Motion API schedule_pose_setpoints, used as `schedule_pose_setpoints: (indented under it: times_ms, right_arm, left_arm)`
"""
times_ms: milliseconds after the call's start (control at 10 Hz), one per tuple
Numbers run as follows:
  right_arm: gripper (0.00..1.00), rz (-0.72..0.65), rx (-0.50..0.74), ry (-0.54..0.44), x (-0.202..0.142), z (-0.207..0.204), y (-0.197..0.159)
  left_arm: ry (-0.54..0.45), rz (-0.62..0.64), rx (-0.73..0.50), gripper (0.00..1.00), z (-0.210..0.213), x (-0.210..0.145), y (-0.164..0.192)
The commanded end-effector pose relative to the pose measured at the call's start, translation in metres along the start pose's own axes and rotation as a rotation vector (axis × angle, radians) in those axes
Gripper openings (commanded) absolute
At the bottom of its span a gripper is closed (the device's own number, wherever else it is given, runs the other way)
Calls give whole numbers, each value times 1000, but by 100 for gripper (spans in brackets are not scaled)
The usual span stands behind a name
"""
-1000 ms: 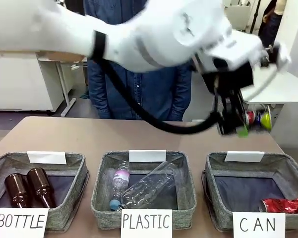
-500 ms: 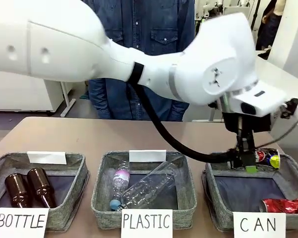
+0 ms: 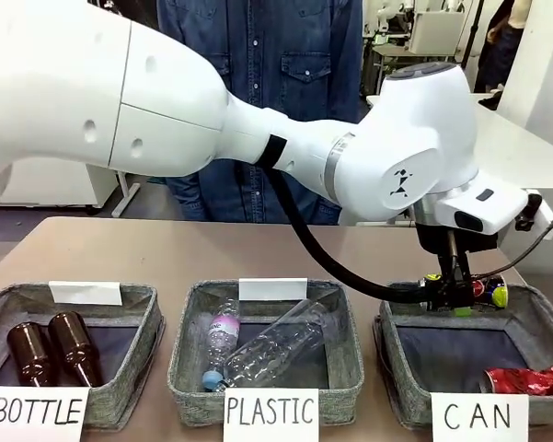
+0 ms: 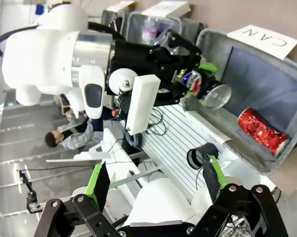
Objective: Sort the can waste into the basket.
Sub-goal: Pick up the can waste from the table and place it in the right Fabric basket.
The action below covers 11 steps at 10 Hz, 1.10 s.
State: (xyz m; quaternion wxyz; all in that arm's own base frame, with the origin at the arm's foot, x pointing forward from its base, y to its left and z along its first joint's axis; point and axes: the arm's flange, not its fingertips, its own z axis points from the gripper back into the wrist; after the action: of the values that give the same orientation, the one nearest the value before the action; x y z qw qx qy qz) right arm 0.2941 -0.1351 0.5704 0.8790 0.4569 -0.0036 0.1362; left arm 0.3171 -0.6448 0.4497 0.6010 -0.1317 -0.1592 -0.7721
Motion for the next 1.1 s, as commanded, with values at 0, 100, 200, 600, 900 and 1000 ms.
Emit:
schedule_pose_setpoints:
  times_ms: [0,100,200,600,900,1000]
  right_arm:
    - [100,3,4,-11,0,2,2]
    - [100,3,4,-11,0,2,2]
    - [100,3,4,-11,0,2,2]
    - [100,0,0,-1,0,0,0]
    - [100,88,-28,223,70,-42,9]
    - [100,116,-36,321,102,-67,19]
  left_arm:
    - [15,3,17,100,3,9,-3]
    - [16,5,10,100,4,9,-2]
    - [15,6,13,100,4,8,-2]
    - [125,70,-41,100,20,-13,14]
    - [95,391,-65,100,129,-150,42]
    - [34,558,-41,100,165,-210,39]
